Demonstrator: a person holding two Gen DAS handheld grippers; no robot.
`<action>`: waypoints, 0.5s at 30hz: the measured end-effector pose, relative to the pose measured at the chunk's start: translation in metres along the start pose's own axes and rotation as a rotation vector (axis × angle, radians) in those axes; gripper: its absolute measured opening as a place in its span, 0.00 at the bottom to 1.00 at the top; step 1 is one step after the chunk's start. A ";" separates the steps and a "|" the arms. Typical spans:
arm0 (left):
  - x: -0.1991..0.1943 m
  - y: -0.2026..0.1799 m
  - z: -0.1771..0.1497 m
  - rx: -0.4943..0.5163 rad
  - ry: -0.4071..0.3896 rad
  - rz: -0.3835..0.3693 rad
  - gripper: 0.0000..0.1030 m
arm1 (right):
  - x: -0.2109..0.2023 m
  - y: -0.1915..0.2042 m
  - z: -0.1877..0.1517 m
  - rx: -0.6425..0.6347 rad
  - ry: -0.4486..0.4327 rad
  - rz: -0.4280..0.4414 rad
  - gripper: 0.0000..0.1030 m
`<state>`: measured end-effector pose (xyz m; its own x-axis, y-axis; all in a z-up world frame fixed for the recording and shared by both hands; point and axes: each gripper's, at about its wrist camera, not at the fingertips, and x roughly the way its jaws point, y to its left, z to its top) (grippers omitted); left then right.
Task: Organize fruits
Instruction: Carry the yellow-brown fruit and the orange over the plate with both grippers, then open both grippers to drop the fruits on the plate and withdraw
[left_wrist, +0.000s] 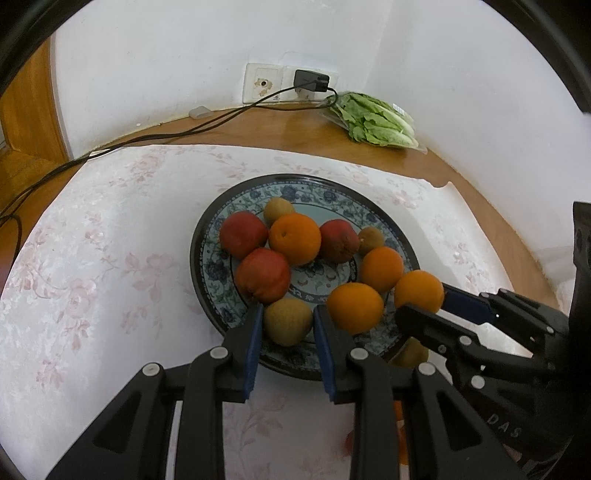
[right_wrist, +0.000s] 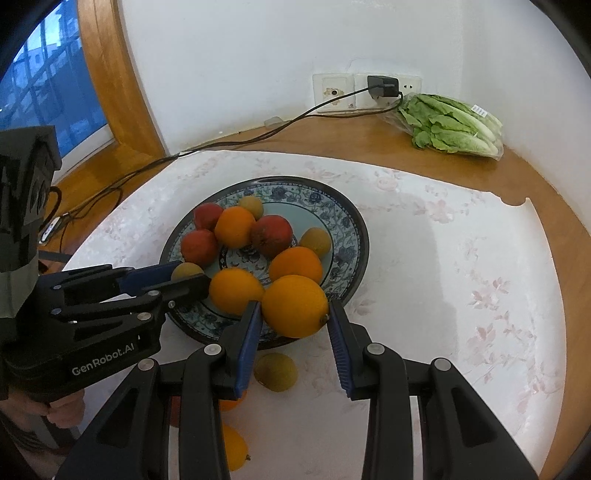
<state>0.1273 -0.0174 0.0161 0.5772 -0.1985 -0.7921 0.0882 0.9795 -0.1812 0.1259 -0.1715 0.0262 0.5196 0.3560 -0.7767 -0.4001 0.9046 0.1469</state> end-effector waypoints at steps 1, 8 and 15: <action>-0.001 0.000 0.000 0.001 0.001 -0.001 0.28 | 0.000 -0.001 0.000 0.004 0.000 0.004 0.36; -0.012 -0.002 -0.004 0.002 0.002 -0.014 0.34 | -0.011 -0.002 -0.001 0.021 -0.022 0.016 0.38; -0.027 -0.009 -0.011 0.015 0.006 -0.031 0.35 | -0.032 -0.006 -0.009 0.058 -0.045 0.004 0.38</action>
<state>0.1023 -0.0208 0.0326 0.5692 -0.2291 -0.7896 0.1180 0.9732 -0.1973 0.1047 -0.1908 0.0448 0.5521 0.3692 -0.7476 -0.3589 0.9145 0.1866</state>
